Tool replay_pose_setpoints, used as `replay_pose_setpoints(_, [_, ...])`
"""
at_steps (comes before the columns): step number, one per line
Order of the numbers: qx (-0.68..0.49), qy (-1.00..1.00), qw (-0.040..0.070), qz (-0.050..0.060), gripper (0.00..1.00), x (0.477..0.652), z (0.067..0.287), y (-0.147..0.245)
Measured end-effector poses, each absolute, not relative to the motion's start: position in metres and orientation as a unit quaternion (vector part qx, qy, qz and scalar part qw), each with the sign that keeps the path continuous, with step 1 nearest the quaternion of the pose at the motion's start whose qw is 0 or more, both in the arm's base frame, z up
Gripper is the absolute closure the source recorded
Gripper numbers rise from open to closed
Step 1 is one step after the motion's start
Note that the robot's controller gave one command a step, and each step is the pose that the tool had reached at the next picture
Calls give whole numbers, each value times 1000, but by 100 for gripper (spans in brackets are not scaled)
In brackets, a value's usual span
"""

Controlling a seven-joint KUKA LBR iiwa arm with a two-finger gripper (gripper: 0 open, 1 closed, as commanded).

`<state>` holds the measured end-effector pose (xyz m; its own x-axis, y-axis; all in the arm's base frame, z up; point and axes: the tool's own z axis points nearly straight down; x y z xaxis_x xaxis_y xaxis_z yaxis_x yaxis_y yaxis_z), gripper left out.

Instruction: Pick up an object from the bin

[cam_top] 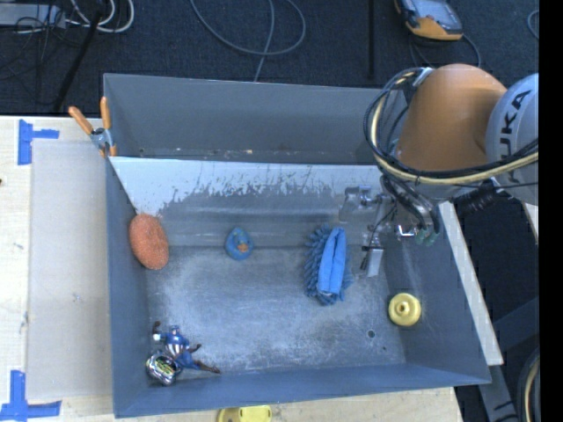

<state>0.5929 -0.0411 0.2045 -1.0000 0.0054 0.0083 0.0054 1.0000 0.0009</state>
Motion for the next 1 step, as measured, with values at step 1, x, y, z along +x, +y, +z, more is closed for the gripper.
replay_pose_setpoints(1, [-2,-1000,0,0,0,594,209,-41])
